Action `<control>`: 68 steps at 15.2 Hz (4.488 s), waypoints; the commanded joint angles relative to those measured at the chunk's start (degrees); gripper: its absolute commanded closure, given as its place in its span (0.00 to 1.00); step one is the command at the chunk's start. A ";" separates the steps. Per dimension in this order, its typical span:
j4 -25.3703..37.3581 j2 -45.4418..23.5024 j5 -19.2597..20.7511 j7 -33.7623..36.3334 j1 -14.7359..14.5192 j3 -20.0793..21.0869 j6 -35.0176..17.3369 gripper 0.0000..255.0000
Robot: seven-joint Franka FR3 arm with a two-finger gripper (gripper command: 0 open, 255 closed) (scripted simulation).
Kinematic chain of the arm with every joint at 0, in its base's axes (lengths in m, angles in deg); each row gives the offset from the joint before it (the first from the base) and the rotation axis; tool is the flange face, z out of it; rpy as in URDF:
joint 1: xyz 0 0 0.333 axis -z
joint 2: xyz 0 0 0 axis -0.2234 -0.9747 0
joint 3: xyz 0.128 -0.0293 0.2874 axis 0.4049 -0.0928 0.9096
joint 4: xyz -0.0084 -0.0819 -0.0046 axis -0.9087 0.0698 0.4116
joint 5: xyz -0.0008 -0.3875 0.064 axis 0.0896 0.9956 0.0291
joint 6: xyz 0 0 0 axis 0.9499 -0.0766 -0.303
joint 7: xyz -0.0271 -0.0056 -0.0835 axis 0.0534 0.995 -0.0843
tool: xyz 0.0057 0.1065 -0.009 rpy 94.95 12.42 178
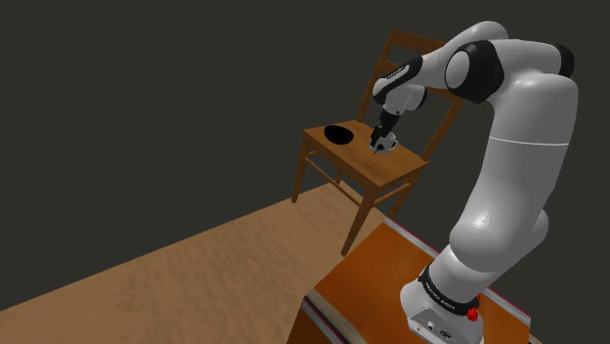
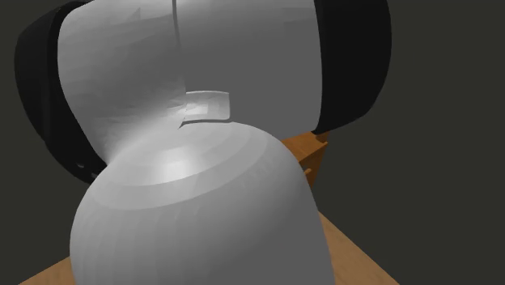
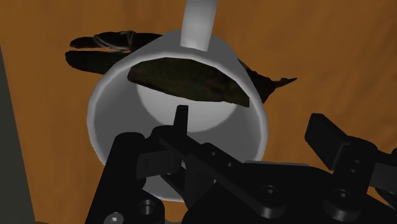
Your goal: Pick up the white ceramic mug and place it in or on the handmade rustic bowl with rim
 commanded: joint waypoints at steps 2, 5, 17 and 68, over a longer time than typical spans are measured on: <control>-0.04 -0.09 -0.08 -0.04 0.02 0.04 -0.14 0.00; -0.04 -0.08 -0.07 -0.04 0.02 0.03 -0.13 0.00; 0.42 0.77 0.55 0.38 -0.21 -0.28 1.08 1.00; 11.64 -1.86 4.55 20.87 -11.89 4.79 8.70 1.00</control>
